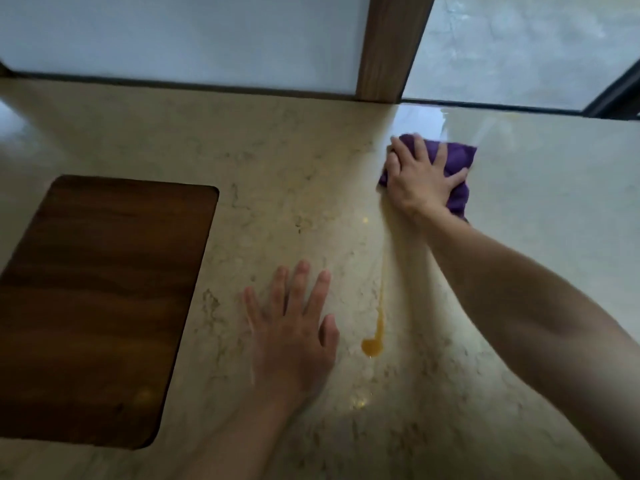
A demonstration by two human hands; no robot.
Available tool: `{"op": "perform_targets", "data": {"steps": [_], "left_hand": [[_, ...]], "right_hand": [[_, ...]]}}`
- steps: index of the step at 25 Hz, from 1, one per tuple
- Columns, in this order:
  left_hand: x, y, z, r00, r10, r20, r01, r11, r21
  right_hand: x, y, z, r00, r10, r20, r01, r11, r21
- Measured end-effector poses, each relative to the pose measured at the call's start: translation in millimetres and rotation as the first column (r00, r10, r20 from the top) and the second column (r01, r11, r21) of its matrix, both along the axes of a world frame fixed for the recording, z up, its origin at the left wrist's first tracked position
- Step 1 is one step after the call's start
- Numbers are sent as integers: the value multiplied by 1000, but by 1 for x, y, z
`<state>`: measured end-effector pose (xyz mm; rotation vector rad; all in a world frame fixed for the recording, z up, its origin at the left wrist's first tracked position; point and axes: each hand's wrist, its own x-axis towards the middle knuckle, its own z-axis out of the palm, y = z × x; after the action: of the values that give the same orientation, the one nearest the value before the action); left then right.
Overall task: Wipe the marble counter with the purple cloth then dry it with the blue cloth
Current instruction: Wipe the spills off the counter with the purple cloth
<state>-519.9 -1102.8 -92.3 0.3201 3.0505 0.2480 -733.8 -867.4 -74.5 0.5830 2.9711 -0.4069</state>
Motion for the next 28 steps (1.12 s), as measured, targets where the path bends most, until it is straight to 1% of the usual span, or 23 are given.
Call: {"op": "perform_targets", "data": {"steps": [3, 6, 9, 12, 13, 16, 19, 22, 25, 28], "left_hand": [[0, -1, 0, 1000, 8, 13, -8, 1000, -19], [0, -1, 0, 999, 3, 34, -3, 1000, -24], [-2, 1, -1, 999, 3, 36, -2, 1000, -30], [1, 0, 0, 999, 1, 44, 0, 1000, -25], [1, 0, 0, 999, -1, 39, 1, 1000, -22], [-1, 0, 1, 999, 4, 36, -4, 1000, 7], [-6, 0, 0, 999, 6, 37, -7, 1000, 20], [-7, -2, -1, 999, 7, 49, -9, 999, 43], [-12, -6, 0, 997, -5, 83, -1, 997, 73], [-13, -12, 3, 992, -52, 116, 47, 998, 46]], "right_hand": [[-62, 1, 4, 1000, 21, 2, -21, 1000, -9], [-91, -7, 3, 996, 89, -16, -89, 996, -20], [-92, -20, 2, 969, 240, -54, -241, 971, -1], [-62, -34, 7, 911, 408, -56, -408, 913, 11], [-43, -40, 7, 893, 447, -51, -446, 894, 24], [38, -51, 5, 869, 491, -55, -489, 871, 48], [137, -61, 2, 857, 515, -34, -511, 855, 86], [256, -78, 0, 875, 479, -64, -469, 874, 129], [381, -107, -5, 899, 434, -58, -429, 900, 80], [494, -145, -1, 910, 409, -71, -401, 910, 101]]}}
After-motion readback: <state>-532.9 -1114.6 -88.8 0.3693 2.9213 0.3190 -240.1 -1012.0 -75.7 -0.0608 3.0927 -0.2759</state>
